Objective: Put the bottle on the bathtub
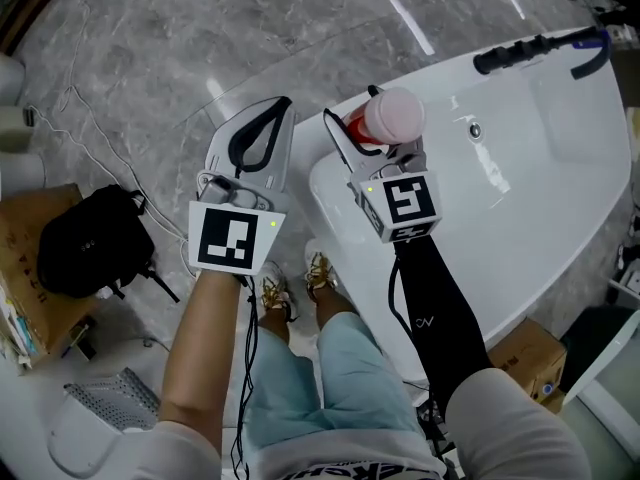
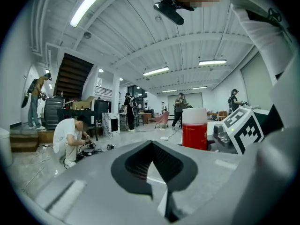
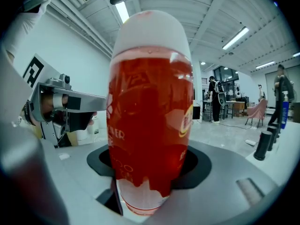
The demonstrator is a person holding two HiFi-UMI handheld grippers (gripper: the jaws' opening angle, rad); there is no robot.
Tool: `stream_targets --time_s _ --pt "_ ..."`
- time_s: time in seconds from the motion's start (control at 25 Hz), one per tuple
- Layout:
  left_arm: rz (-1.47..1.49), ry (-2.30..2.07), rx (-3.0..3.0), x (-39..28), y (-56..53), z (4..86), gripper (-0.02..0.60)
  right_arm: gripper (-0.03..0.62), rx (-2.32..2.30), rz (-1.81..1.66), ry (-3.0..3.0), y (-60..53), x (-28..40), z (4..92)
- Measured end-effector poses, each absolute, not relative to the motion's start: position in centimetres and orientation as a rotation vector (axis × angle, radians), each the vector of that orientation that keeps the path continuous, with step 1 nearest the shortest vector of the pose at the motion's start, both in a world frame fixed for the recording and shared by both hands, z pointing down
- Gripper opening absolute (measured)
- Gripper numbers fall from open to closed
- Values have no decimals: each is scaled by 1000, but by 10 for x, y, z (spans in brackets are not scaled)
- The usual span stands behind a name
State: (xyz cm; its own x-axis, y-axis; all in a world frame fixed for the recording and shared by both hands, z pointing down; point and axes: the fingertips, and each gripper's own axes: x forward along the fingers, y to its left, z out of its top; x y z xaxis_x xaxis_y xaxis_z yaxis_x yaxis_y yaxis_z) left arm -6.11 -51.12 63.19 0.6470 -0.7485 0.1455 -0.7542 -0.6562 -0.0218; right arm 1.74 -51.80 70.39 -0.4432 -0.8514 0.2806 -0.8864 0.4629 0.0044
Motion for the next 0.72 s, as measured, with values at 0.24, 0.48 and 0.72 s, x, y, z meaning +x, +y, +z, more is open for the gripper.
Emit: stream_targets --time_s 0.24,0.48,0.72 --pt "258 -1272 2799 -65 -507 650 1 311 1494 200 -2480 -524 9 713" --pt "287 -1276 2756 -75 -503 670 0 311 1521 122 -2505 -527 5 712" --pt "284 -1284 2716 -82 -500 681 0 316 1554 125 -2540 -529 3 707"
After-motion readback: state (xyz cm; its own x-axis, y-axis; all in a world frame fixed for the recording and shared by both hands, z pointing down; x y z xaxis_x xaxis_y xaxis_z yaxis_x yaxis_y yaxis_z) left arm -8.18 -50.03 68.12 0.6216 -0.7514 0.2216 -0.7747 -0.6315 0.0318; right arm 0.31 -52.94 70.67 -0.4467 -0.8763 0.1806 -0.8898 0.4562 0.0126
